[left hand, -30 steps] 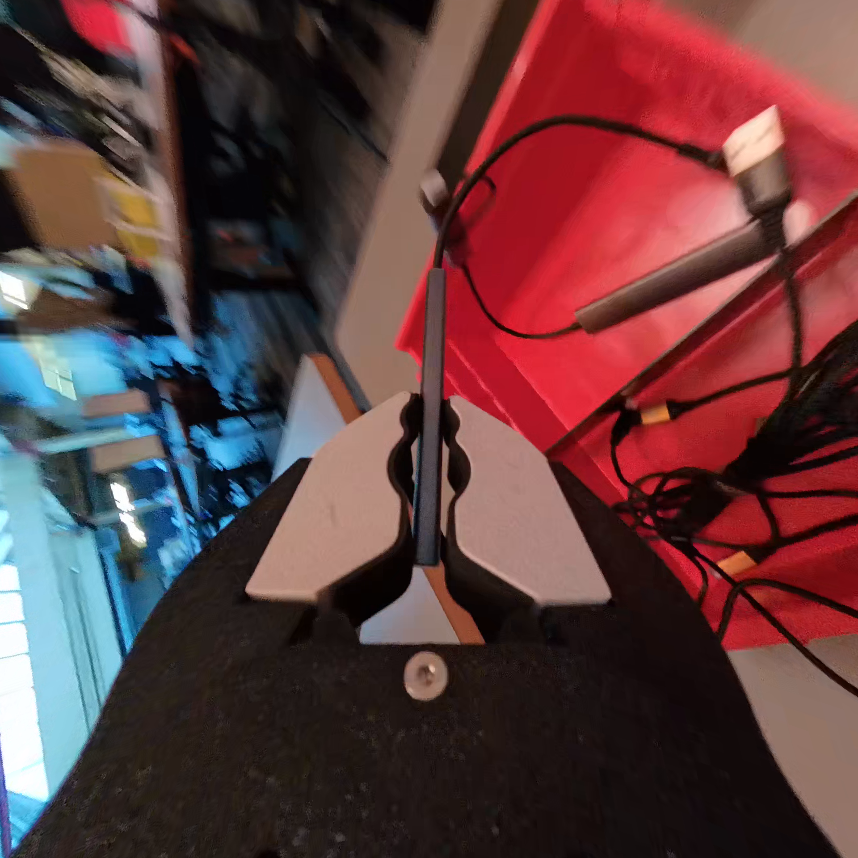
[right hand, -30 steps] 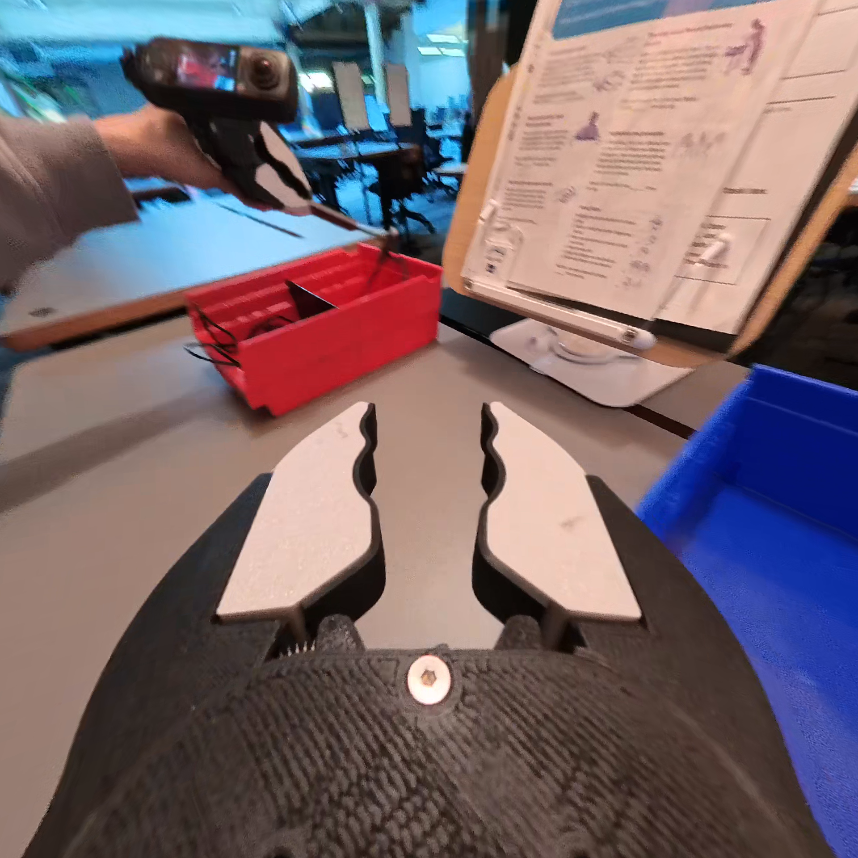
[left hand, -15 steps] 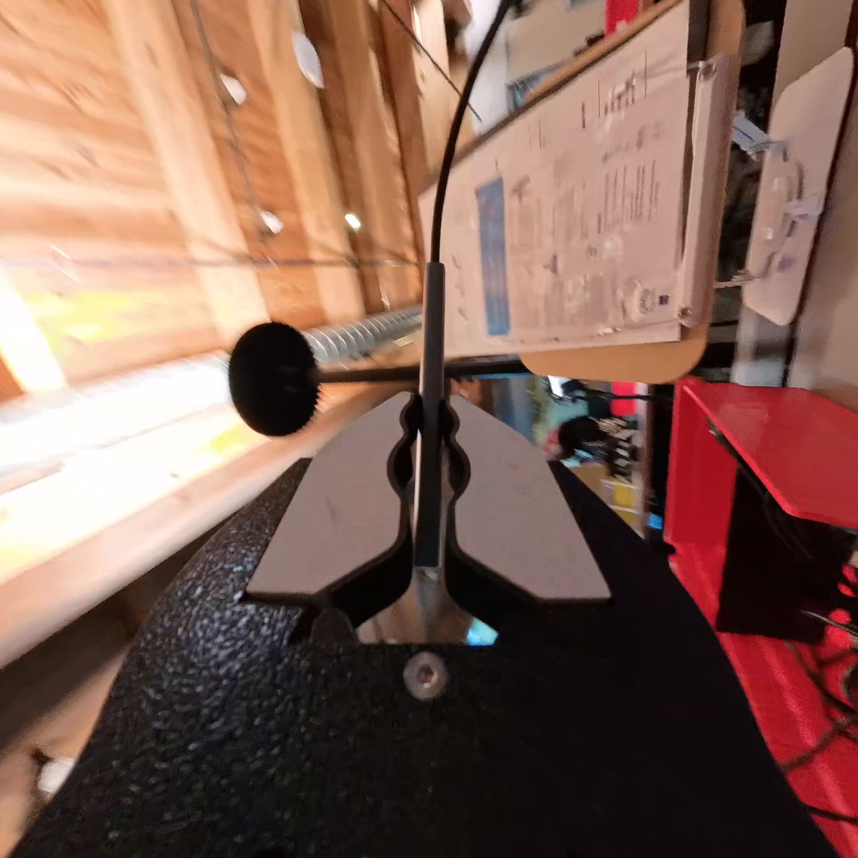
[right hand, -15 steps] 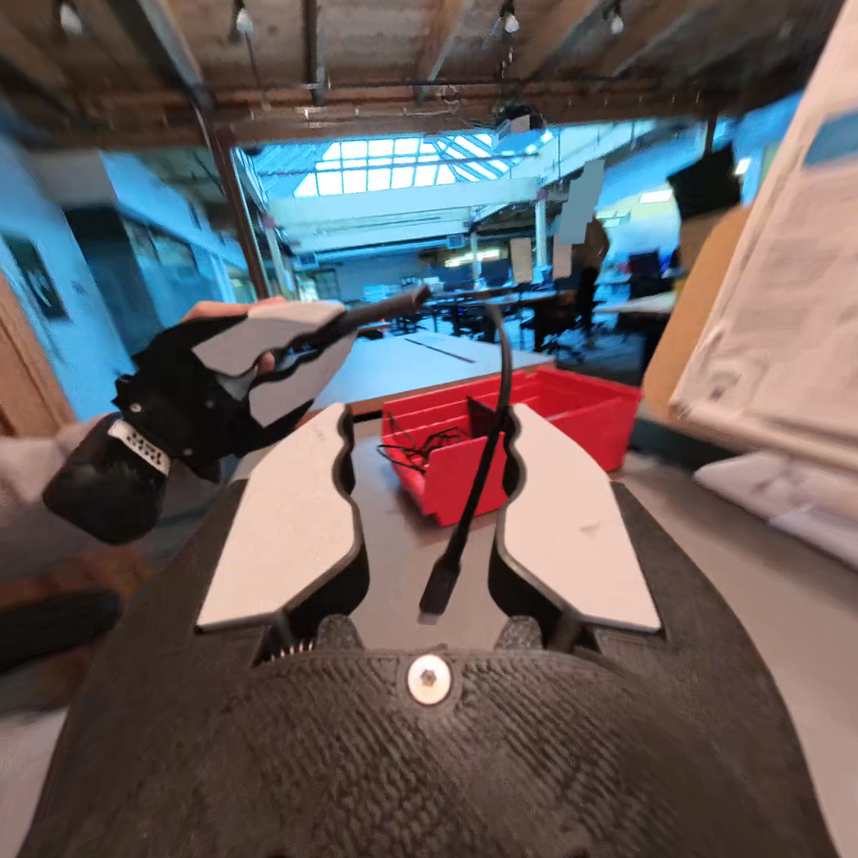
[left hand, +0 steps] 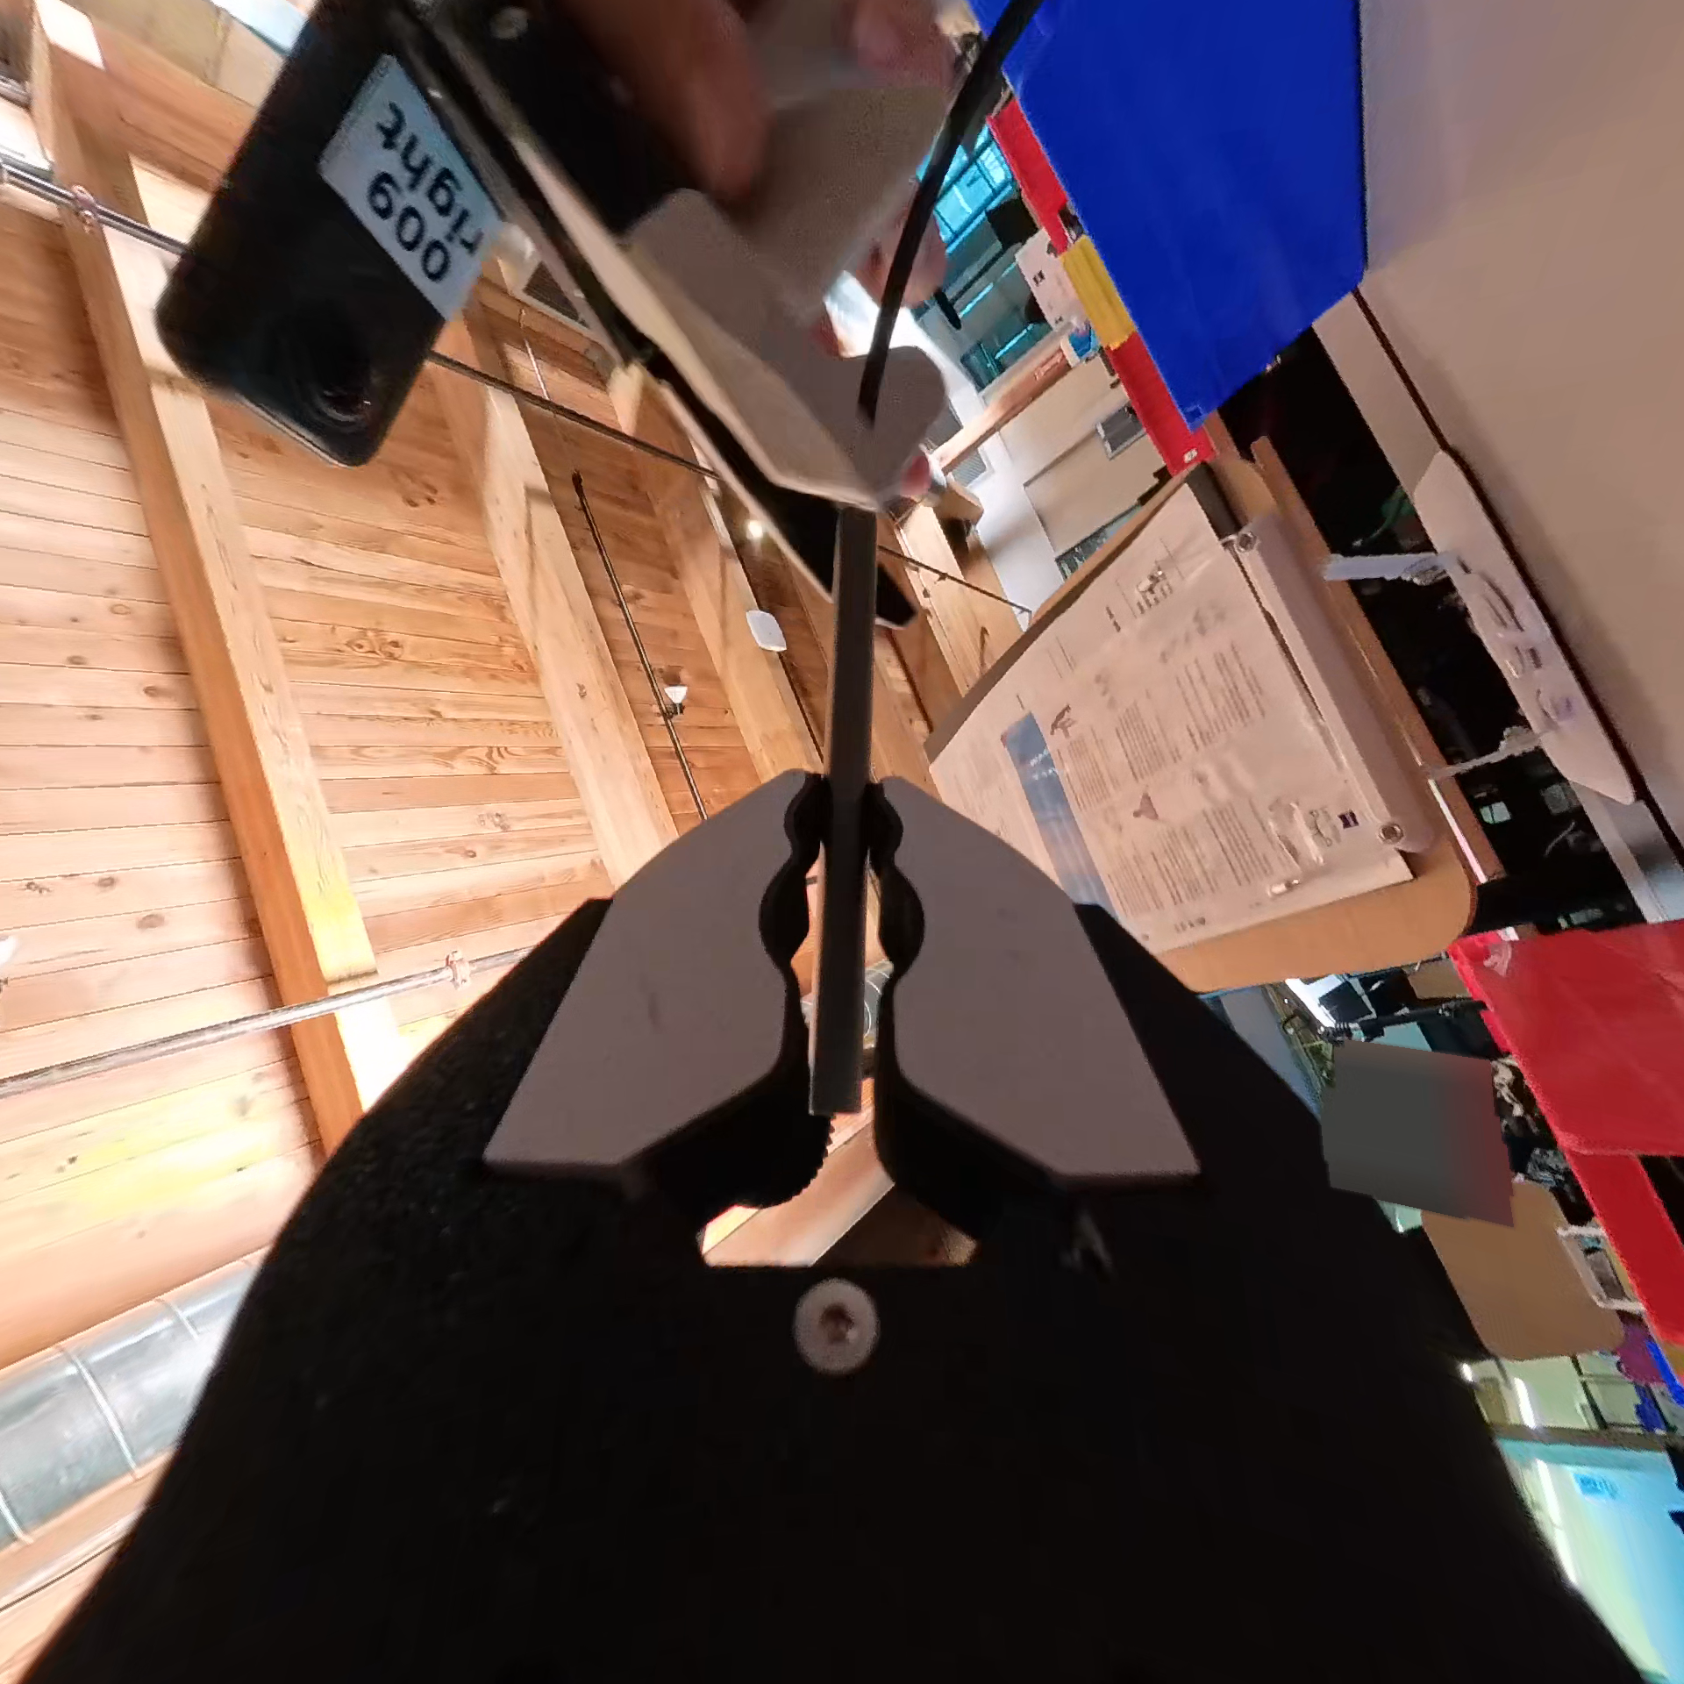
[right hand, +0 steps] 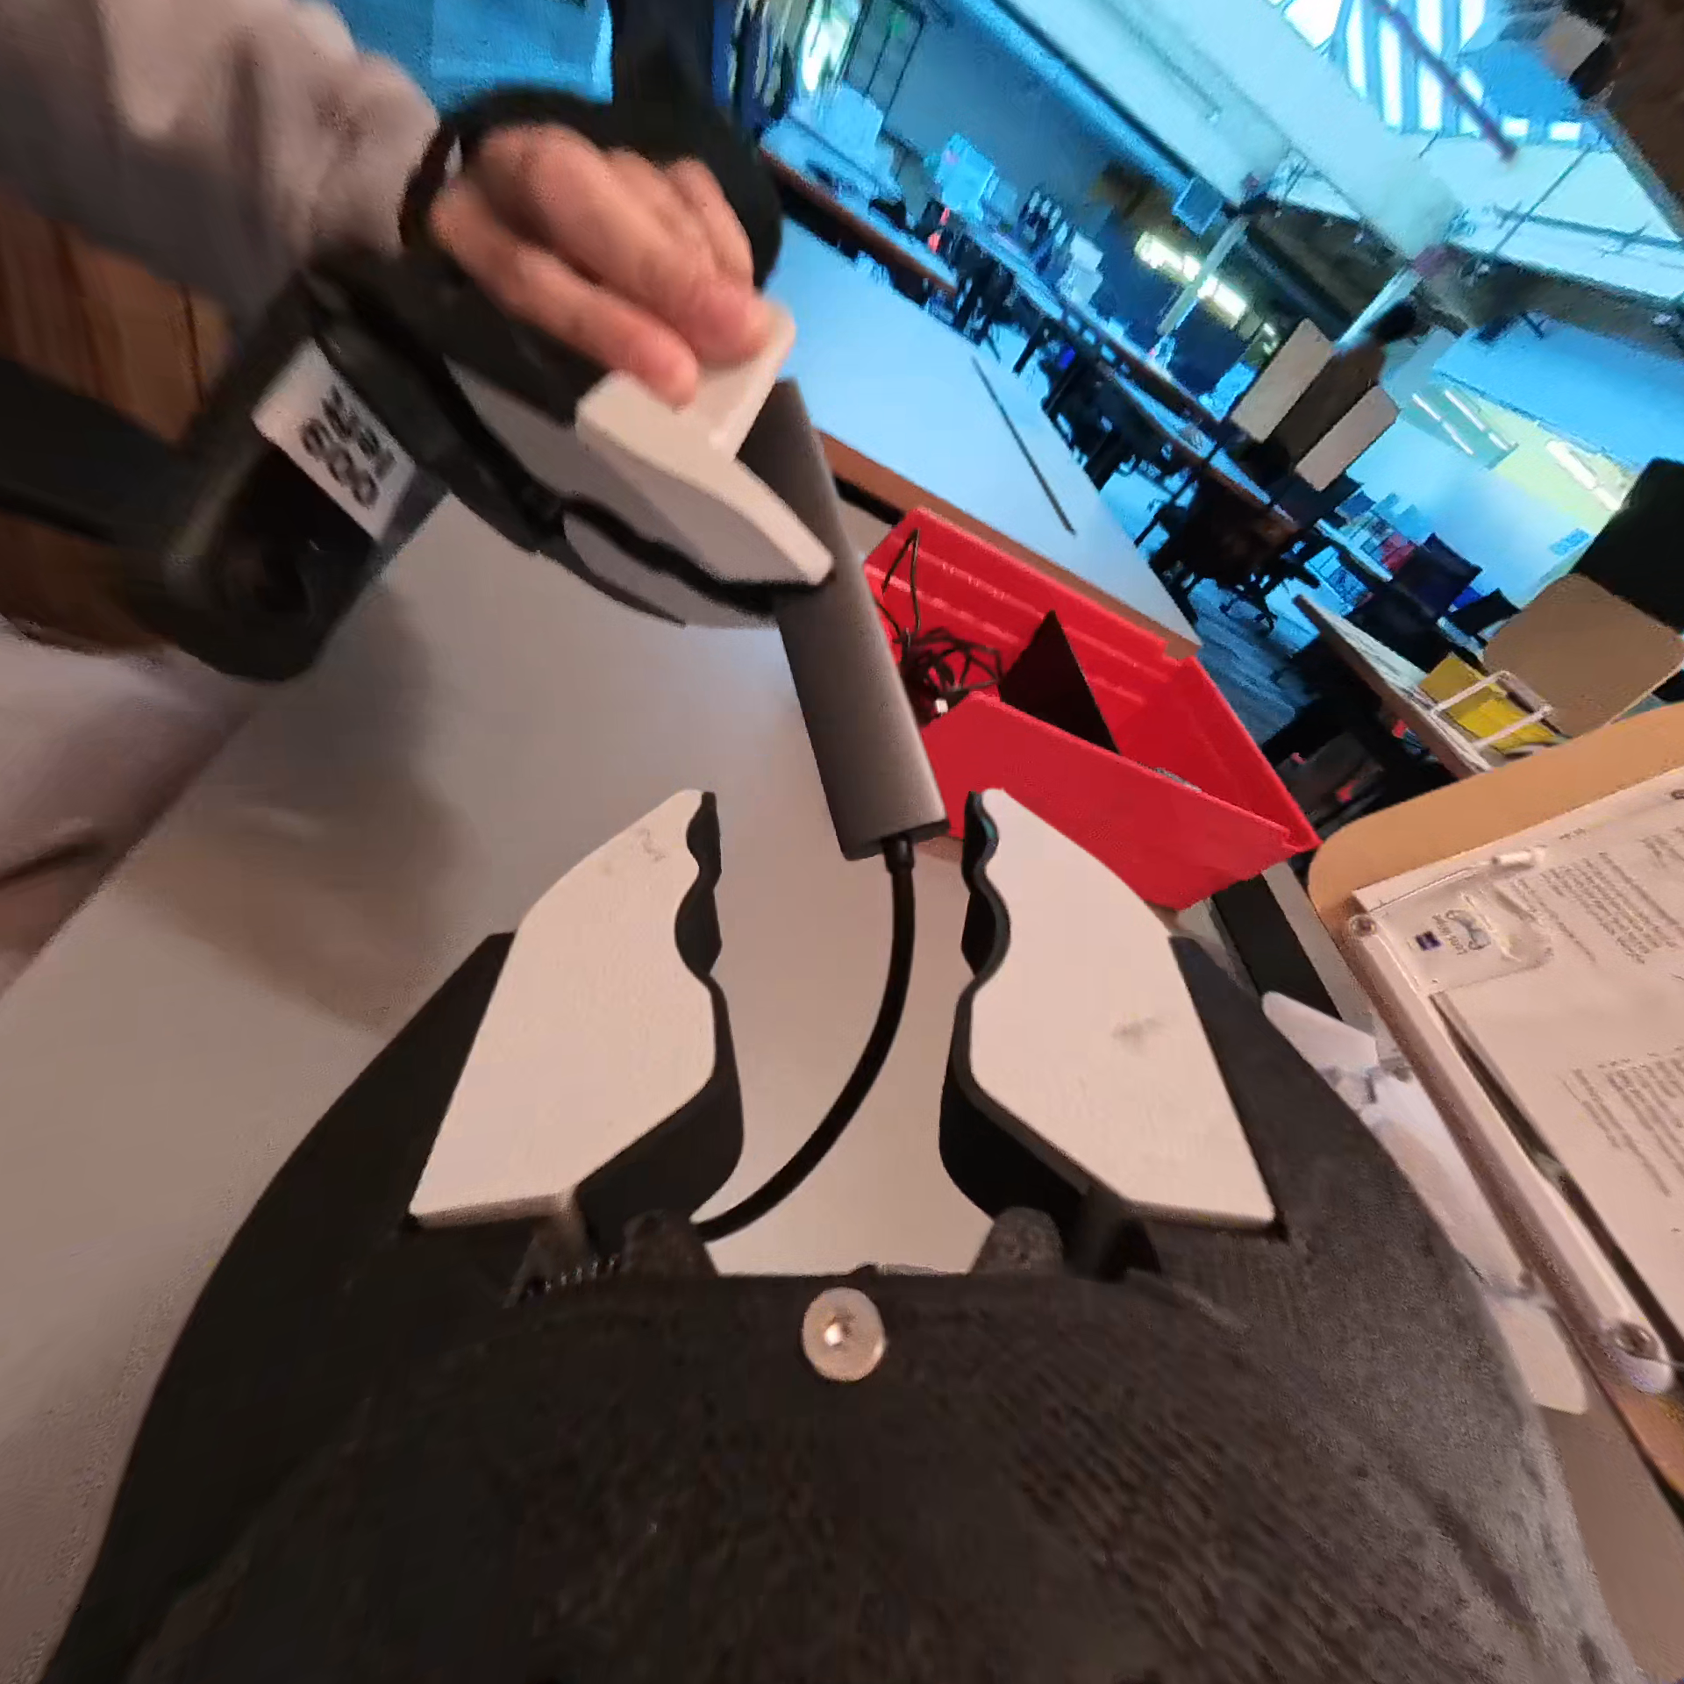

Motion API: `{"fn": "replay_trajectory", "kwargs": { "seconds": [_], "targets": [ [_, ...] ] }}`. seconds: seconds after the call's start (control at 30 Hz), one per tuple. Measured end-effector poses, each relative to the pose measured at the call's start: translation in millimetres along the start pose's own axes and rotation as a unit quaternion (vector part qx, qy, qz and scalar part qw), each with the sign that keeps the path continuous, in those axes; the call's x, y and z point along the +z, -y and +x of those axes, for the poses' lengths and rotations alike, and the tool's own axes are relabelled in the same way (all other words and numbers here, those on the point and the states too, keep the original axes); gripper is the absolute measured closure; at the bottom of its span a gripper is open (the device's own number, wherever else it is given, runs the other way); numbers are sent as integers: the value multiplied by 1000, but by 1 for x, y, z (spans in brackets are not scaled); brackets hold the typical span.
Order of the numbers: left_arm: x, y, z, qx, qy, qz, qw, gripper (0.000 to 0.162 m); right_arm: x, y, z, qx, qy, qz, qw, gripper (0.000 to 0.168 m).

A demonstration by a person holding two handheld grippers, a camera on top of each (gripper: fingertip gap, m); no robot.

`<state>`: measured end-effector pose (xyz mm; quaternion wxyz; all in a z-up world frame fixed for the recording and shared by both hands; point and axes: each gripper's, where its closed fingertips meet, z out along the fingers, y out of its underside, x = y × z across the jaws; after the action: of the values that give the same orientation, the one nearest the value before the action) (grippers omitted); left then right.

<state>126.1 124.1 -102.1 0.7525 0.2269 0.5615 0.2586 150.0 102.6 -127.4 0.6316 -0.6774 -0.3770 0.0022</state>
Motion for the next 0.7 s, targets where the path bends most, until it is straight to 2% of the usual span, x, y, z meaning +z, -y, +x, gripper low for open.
{"fn": "replay_trajectory", "kwargs": {
  "seconds": [0.1,0.17,0.3,0.37,0.4,0.43,0.47,0.5,0.53,0.57,0.6,0.63,0.7],
  "targets": [
    [0,2,-1,-6,0,6,1000,153,10,-3,-1,-12,-10,6,1000,123],
    [0,2,0,-16,0,13,1000,153,12,-1,5,-18,-31,19,999,140],
    [5,-1,9,-56,-8,14,998,152,14,-5,10,-66,-52,16,996,144],
    [12,-8,22,-134,-38,8,990,148,14,-6,23,-128,-117,3,985,144],
    [16,-14,29,-198,-62,-4,978,139,13,-11,32,-172,-158,-25,972,144],
    [19,-22,38,-274,-88,-26,957,117,10,-14,42,-216,-201,-53,954,144],
    [20,-29,48,-362,-114,-46,924,104,6,-17,49,-251,-233,-77,936,144],
    [19,-33,57,-464,-142,-58,873,100,2,-19,54,-274,-253,-92,923,144],
    [18,-34,64,-577,-166,-64,797,92,-2,-19,60,-293,-283,-98,908,144],
    [17,-33,69,-689,-187,-73,696,91,-8,-17,66,-318,-318,-101,887,145],
    [15,-28,75,-787,-214,-78,574,85,-11,-18,69,-346,-336,-112,869,145],
    [14,-22,79,-863,-241,-76,437,76,-10,-21,69,-374,-336,-129,854,145],
    [13,-12,76,-945,-274,-50,169,77,-6,-20,65,-446,-350,-143,811,144]
  ]
}}
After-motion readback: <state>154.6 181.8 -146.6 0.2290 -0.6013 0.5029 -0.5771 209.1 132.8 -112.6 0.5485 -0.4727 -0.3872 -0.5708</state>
